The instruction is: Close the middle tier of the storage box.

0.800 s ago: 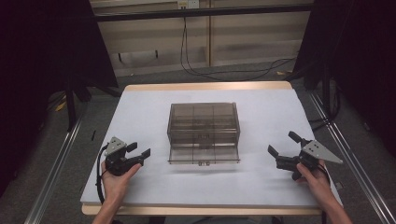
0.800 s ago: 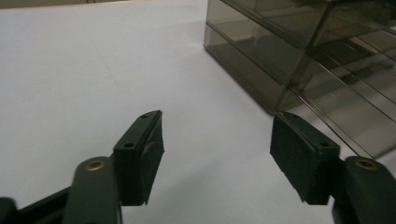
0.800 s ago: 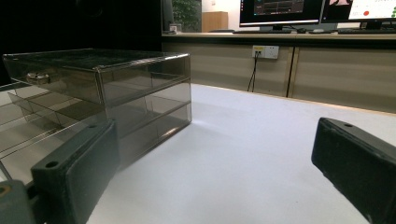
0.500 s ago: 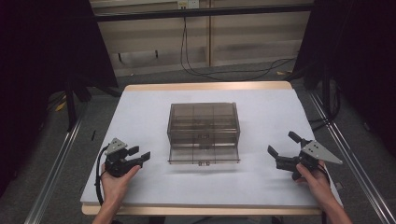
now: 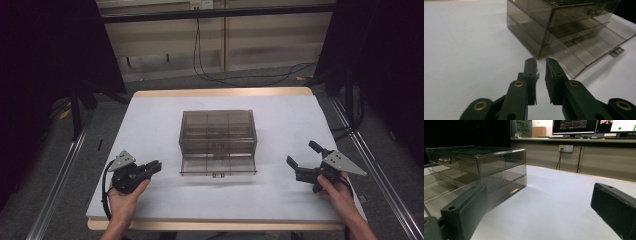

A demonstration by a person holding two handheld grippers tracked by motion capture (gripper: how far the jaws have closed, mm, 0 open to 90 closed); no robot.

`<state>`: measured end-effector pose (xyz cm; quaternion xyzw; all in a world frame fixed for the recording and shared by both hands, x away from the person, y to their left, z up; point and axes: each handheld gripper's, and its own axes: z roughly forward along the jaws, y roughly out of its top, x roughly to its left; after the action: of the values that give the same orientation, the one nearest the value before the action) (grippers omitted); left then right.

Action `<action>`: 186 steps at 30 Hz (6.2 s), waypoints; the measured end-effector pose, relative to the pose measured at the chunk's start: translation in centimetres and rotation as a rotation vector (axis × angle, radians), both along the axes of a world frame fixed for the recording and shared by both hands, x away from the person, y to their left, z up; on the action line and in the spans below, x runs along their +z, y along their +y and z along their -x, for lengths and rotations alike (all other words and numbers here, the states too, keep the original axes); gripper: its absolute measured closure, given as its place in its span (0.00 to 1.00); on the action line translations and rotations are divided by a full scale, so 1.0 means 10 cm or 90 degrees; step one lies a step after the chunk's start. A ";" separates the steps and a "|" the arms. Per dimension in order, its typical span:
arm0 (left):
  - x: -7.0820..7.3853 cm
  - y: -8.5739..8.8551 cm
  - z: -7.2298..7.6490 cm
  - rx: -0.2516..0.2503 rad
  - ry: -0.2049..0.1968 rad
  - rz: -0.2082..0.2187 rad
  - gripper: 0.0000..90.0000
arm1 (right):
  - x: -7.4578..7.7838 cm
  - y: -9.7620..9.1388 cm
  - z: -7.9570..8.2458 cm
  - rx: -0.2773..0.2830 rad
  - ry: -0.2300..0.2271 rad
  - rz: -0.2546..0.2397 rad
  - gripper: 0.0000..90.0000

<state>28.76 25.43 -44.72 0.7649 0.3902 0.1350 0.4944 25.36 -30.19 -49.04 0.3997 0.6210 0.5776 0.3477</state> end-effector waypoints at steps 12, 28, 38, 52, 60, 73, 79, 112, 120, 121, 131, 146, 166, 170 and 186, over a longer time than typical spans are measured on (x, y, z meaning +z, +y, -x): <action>0.04 -0.16 0.08 -0.058 0.008 0.041 1.00 | 0.00 0.00 0.00 -0.002 0.001 -0.003 0.01; 0.11 -0.44 0.19 -0.158 0.015 0.034 1.00 | 0.00 0.00 0.00 -0.002 0.001 -0.003 0.01; 0.11 -0.57 0.20 -0.206 0.022 0.030 1.00 | 0.00 0.00 0.00 0.000 0.002 0.000 0.01; 0.13 -0.78 0.19 -0.269 0.010 0.004 1.00 | 0.00 0.00 0.00 -0.002 0.002 -0.002 0.01; 0.17 -0.82 0.17 -0.277 0.006 0.002 1.00 | 0.00 0.00 0.00 -0.002 0.002 -0.002 0.01; 0.26 -0.96 0.14 -0.327 -0.004 -0.022 1.00 | 0.00 0.00 0.00 -0.002 0.003 -0.001 0.01; 0.25 -1.08 0.07 -0.352 0.014 -0.043 1.00 | 0.00 0.00 0.00 -0.001 0.003 0.000 0.01; -0.05 -1.27 -0.14 -0.371 0.059 -0.113 1.00 | 0.00 0.00 0.00 0.001 0.002 0.001 0.01; -0.07 -1.30 -0.15 -0.370 0.060 -0.135 1.00 | 0.00 0.00 0.00 -0.001 0.002 0.001 0.01; -0.08 -1.31 -0.14 -0.368 0.062 -0.130 1.00 | 0.00 0.00 0.00 -0.003 0.003 -0.002 0.01; -0.11 -1.32 -0.17 -0.365 0.061 -0.136 1.00 | 0.00 0.00 0.00 0.000 0.001 0.001 0.01; -0.13 -1.32 -0.20 -0.354 0.067 -0.133 1.00 | 0.00 0.00 0.00 -0.001 0.002 -0.001 0.01; -0.14 -1.34 -0.20 -0.347 0.068 -0.133 1.00 | 0.00 0.00 0.00 -0.001 0.001 0.000 0.01; -0.13 -1.34 -0.20 -0.346 0.071 -0.141 1.00 | 0.00 0.00 0.00 0.000 0.000 0.000 0.01; -0.13 -1.32 -0.20 -0.333 0.065 -0.132 1.00 | 0.00 0.00 0.00 -0.001 0.001 -0.001 0.01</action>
<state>30.80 12.19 -46.01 0.8917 0.1885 0.0034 0.4115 25.35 -30.18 -49.04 0.4007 0.6209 0.5773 0.3473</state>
